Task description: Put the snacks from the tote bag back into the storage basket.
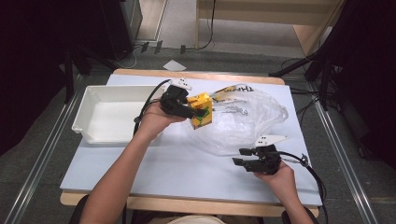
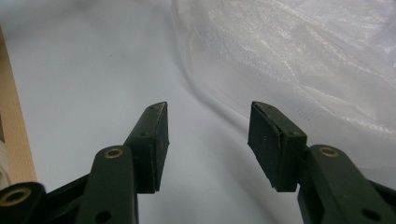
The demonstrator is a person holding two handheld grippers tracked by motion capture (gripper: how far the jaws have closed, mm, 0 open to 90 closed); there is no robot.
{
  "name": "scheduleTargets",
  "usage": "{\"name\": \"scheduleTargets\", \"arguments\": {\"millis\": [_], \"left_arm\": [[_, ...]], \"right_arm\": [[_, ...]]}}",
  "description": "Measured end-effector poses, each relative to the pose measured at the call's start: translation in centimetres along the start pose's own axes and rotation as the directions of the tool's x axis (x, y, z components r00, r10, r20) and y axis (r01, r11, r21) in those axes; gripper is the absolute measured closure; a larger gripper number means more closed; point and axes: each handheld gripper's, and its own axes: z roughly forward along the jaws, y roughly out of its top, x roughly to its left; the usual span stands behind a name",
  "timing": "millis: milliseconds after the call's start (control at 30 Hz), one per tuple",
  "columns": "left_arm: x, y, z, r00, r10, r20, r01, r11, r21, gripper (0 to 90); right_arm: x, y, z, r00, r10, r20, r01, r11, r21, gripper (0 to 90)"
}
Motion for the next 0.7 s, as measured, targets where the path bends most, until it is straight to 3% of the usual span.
{"name": "scheduleTargets", "arguments": {"millis": [67, 700], "left_arm": [[0.1, -0.1, -0.4, 0.9998, 0.004, -0.021, -0.004, 1.0, 0.001, 52.7], [1.2, -1.4, -2.9, 0.9976, -0.023, -0.065, 0.023, 0.9997, 0.0, 52.7]], "right_arm": [[0.0, 0.0, 0.0, 1.0, 0.001, 0.001, -0.001, 1.0, 0.003, 49.2], [-0.1, 0.1, 0.1, 0.9999, -0.012, -0.008, 0.012, 1.0, 0.004, 49.4]]}}
